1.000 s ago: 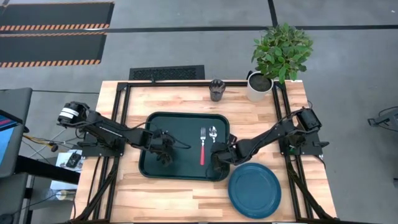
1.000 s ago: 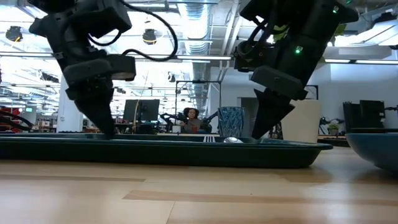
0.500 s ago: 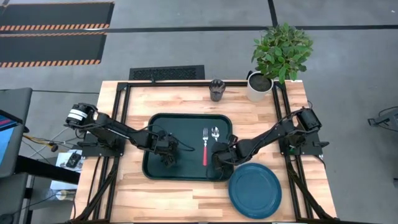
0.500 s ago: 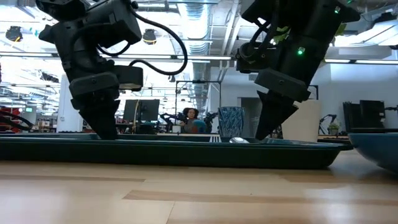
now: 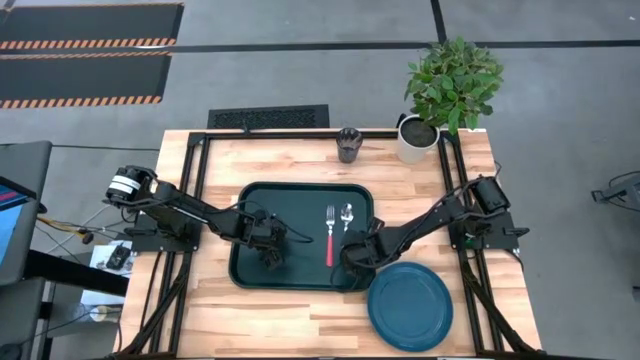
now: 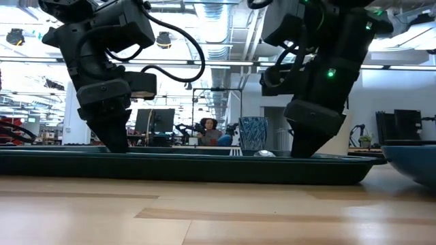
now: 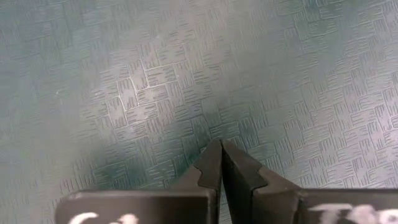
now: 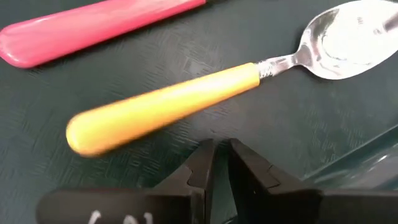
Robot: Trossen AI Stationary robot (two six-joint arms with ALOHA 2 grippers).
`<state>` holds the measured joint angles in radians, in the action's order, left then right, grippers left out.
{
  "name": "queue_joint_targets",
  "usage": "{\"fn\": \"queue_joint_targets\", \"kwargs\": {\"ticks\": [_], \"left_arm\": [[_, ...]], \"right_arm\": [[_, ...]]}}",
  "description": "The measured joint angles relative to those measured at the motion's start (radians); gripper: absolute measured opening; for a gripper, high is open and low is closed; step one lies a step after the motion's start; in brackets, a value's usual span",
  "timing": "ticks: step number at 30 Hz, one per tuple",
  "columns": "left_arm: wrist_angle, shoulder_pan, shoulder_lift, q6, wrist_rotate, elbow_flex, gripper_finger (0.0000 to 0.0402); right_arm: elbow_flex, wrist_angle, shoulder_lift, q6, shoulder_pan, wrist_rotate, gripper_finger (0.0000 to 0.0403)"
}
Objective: Pick and place plate/cup/fork/spoon on tray
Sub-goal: Adjust the yellow spoon on the black serving tray
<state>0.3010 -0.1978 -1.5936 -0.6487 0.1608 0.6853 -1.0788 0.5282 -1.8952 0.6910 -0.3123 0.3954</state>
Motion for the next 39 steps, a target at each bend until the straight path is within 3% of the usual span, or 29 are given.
{"fn": "queue_joint_targets", "kwargs": {"ticks": [21, 26, 39], "left_arm": [[-0.014, 0.0, -0.002, -0.002, 0.006, -0.002, 0.0], [-0.03, 0.0, -0.003, 0.005, 0.007, -0.003, 0.0], [-0.031, 0.0, -0.003, 0.012, 0.01, -0.003, 0.0]], "right_arm": [[-0.008, 0.023, 0.031, -0.046, 0.035, 0.031, 0.0074], [-0.033, -0.007, 0.078, -0.048, 0.017, 0.064, 0.0074], [-0.027, -0.093, 0.056, -0.096, 0.02, 0.049, 0.0074]]}}
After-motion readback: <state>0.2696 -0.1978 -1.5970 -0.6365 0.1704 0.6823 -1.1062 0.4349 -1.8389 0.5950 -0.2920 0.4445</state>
